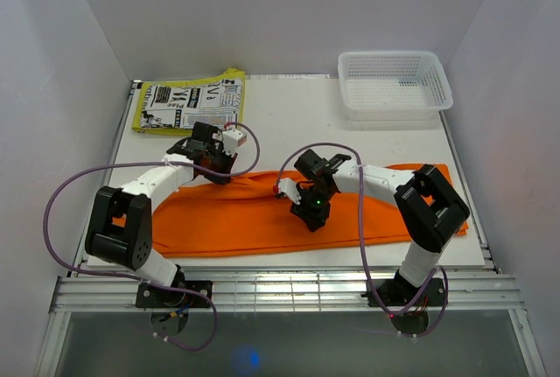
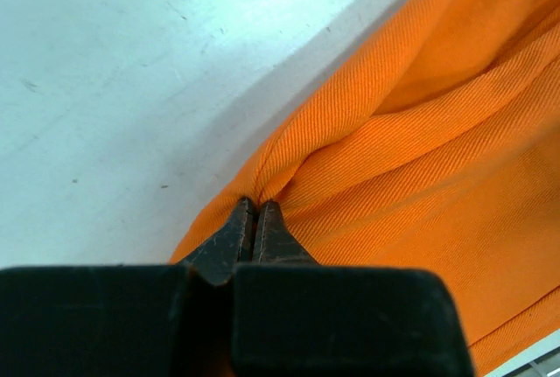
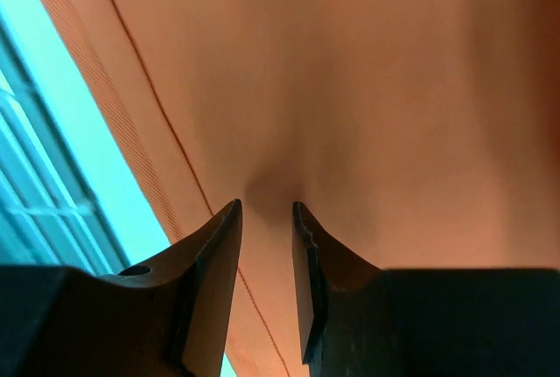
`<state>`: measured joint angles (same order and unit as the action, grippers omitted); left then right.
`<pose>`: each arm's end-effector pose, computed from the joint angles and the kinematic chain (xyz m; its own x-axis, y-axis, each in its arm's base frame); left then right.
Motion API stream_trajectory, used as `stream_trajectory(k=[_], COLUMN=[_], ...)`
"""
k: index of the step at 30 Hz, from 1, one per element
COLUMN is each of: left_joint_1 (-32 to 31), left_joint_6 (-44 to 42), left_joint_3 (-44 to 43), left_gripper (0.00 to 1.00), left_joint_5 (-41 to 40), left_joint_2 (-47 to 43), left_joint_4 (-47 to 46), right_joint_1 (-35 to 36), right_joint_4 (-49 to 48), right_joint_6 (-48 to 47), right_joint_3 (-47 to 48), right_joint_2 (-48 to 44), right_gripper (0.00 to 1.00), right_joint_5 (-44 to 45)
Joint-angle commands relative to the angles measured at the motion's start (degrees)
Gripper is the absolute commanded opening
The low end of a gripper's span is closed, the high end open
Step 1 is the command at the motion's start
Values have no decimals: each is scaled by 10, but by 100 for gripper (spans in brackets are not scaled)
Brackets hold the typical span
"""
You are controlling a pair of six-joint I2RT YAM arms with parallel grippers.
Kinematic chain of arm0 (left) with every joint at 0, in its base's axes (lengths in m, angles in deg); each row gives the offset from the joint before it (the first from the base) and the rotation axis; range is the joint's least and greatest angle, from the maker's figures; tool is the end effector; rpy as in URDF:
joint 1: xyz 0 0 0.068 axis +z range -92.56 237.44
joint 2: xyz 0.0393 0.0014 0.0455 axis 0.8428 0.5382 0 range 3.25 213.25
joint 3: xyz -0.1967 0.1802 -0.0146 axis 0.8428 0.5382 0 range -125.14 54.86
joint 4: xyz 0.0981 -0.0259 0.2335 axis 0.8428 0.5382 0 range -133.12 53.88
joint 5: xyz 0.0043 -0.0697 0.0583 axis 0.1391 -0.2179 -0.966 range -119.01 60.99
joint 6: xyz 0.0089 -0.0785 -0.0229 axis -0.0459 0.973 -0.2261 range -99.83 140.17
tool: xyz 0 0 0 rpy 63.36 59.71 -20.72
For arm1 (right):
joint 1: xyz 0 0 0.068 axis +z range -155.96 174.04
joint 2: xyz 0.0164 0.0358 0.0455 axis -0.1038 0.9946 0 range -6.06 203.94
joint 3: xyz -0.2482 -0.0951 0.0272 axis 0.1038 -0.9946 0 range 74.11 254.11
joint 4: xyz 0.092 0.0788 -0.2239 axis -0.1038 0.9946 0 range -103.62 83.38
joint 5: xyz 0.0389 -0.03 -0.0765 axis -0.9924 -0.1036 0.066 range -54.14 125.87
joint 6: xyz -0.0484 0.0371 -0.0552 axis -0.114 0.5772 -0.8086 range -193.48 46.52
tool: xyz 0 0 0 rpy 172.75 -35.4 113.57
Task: Fold and stack the trousers
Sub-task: Fold the trousers
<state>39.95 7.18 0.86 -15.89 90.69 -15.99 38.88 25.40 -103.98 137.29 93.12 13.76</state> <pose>0.2913 -0.1089 0.1653 -0.7197 0.4563 -0.5232 0.5756 0.8136 -0.0822 0.2114 0.2482 0.1417 -0.2236 -0.8855 -0.4073 -0.9700 0.1613 0.1819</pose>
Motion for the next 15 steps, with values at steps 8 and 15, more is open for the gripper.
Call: stream_trajectory(k=[8,15], left_joint_1=[23,41], left_joint_6=[-7,-26], left_joint_3=[-82,-134], left_gripper=[0,0], left_joint_5=[-37,-64], left_joint_2=[35,119], left_joint_4=[-48,-89], right_joint_1=[27,43], right_joint_4=[1,10], right_joint_6=[-58,-61], right_joint_3=[-75,-81], right_joint_2=[1,1], right_gripper=[33,31], right_joint_5=[127,118])
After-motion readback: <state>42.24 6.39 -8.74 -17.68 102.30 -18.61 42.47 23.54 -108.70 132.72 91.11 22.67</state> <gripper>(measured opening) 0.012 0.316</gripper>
